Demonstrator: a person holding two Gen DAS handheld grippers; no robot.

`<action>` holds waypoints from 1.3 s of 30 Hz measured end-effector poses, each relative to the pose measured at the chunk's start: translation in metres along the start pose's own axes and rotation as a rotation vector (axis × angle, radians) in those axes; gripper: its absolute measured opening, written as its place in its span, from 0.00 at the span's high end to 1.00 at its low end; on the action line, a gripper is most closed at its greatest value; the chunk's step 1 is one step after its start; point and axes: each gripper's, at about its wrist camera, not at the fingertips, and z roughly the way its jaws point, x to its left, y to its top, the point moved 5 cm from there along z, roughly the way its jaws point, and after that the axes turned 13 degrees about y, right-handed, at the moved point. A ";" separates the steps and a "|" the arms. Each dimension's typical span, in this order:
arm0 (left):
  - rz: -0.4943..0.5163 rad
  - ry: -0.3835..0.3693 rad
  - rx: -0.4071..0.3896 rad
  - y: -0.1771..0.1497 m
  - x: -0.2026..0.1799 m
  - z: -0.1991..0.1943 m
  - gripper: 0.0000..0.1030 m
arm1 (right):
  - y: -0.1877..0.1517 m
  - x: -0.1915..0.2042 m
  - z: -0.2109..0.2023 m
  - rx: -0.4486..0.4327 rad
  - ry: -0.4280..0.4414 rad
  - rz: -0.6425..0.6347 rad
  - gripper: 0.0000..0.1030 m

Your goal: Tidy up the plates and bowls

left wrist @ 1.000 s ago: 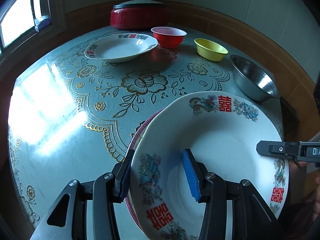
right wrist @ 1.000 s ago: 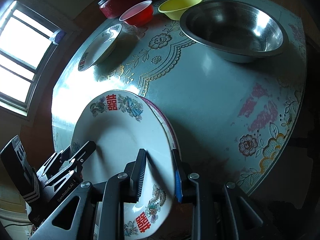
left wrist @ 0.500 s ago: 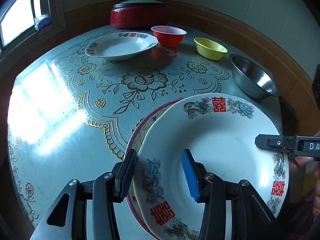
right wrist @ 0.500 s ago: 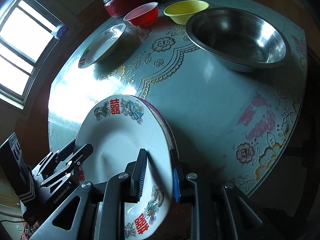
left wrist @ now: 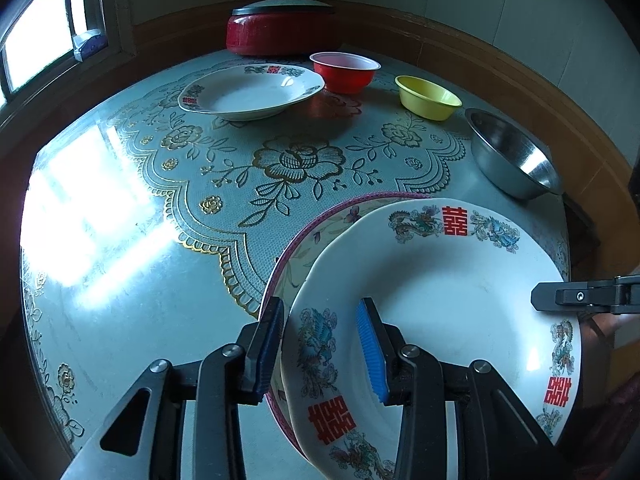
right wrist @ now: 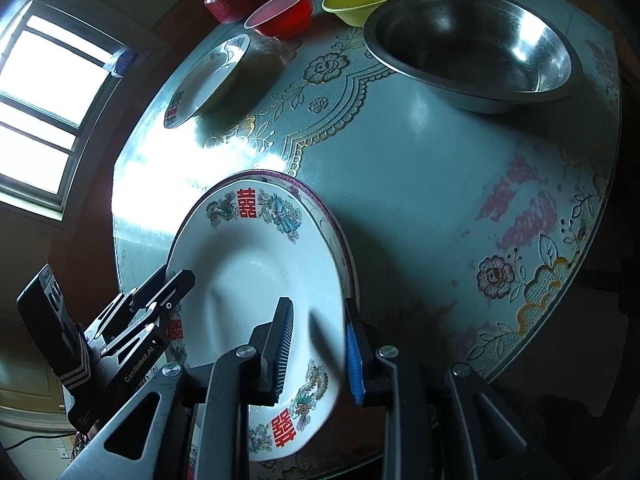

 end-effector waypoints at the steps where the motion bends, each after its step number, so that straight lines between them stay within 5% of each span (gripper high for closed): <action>1: -0.004 -0.001 0.000 0.001 0.001 0.000 0.62 | 0.000 0.000 0.000 -0.002 -0.002 -0.004 0.77; 7: 0.008 0.052 -0.023 0.005 0.003 -0.003 0.60 | 0.016 0.001 0.014 -0.033 -0.045 -0.053 0.81; 15: -0.041 0.055 0.026 0.000 0.016 0.008 0.59 | 0.022 0.018 0.022 0.031 -0.158 -0.216 0.76; 26: -0.073 0.008 0.019 0.001 0.014 0.002 0.57 | 0.017 0.026 0.007 -0.008 -0.162 -0.263 0.77; 39: -0.085 -0.011 0.005 0.012 0.017 -0.005 0.49 | 0.025 0.021 0.004 -0.040 -0.104 -0.174 0.78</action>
